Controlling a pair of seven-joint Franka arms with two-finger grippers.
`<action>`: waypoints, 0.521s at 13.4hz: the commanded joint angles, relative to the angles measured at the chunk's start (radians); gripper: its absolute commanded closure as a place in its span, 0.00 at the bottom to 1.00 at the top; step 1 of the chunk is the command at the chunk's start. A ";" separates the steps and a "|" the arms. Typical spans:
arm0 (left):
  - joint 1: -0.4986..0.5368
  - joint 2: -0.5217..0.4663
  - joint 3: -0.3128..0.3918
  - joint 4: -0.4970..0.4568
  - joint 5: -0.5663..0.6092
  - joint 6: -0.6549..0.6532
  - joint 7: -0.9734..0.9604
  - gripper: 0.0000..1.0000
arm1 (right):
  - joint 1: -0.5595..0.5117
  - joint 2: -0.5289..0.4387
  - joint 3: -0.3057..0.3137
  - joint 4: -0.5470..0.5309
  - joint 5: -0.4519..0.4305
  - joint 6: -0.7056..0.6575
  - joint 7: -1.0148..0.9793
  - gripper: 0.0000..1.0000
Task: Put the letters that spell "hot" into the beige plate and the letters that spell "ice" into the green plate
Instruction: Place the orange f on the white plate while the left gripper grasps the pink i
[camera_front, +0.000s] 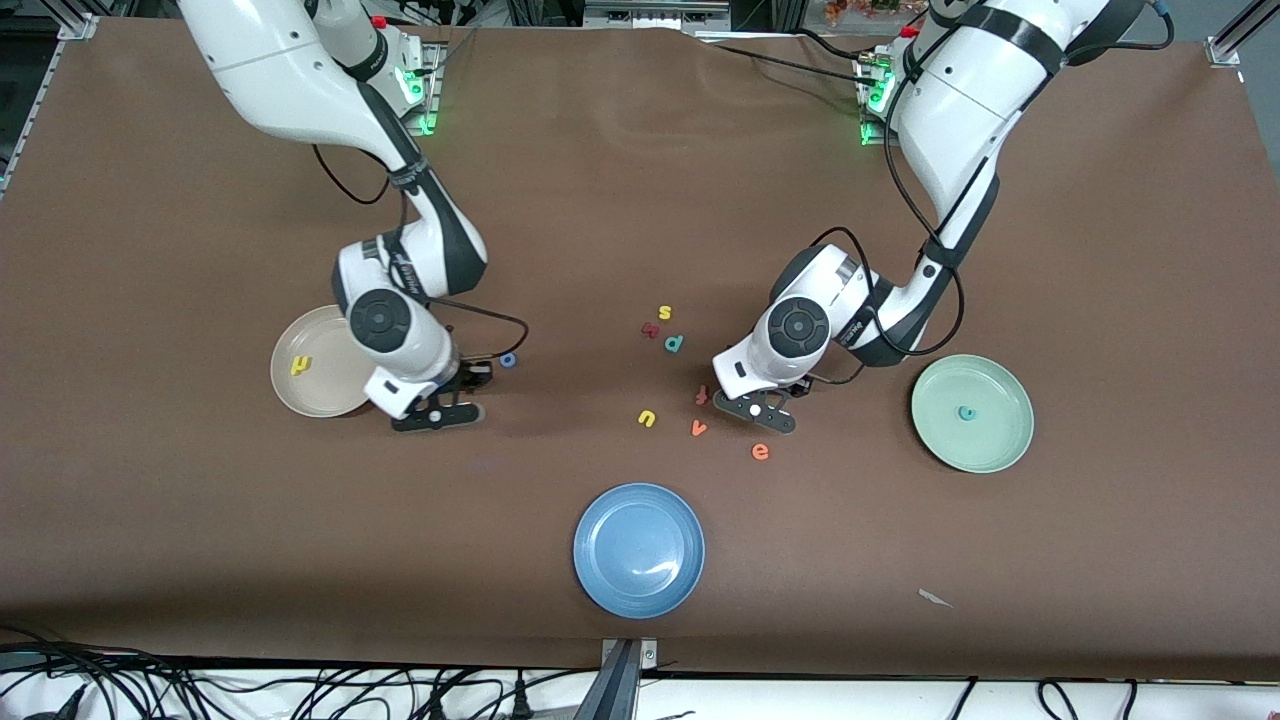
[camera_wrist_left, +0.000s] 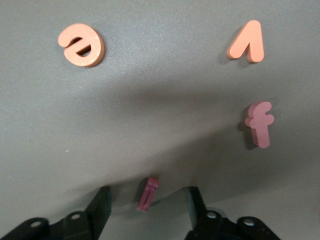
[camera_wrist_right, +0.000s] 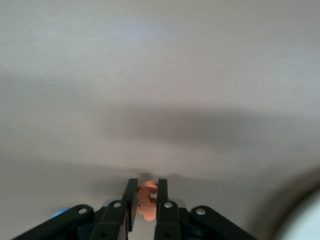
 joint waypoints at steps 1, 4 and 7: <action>-0.012 0.008 0.008 0.016 0.023 -0.013 -0.024 0.44 | -0.007 -0.083 -0.081 -0.017 0.005 -0.105 -0.115 0.92; -0.014 0.004 0.008 0.010 0.023 -0.017 -0.040 0.52 | -0.007 -0.138 -0.186 -0.032 0.003 -0.245 -0.155 0.92; -0.014 0.004 0.008 0.008 0.021 -0.019 -0.041 0.60 | -0.008 -0.158 -0.278 -0.109 0.011 -0.249 -0.223 0.92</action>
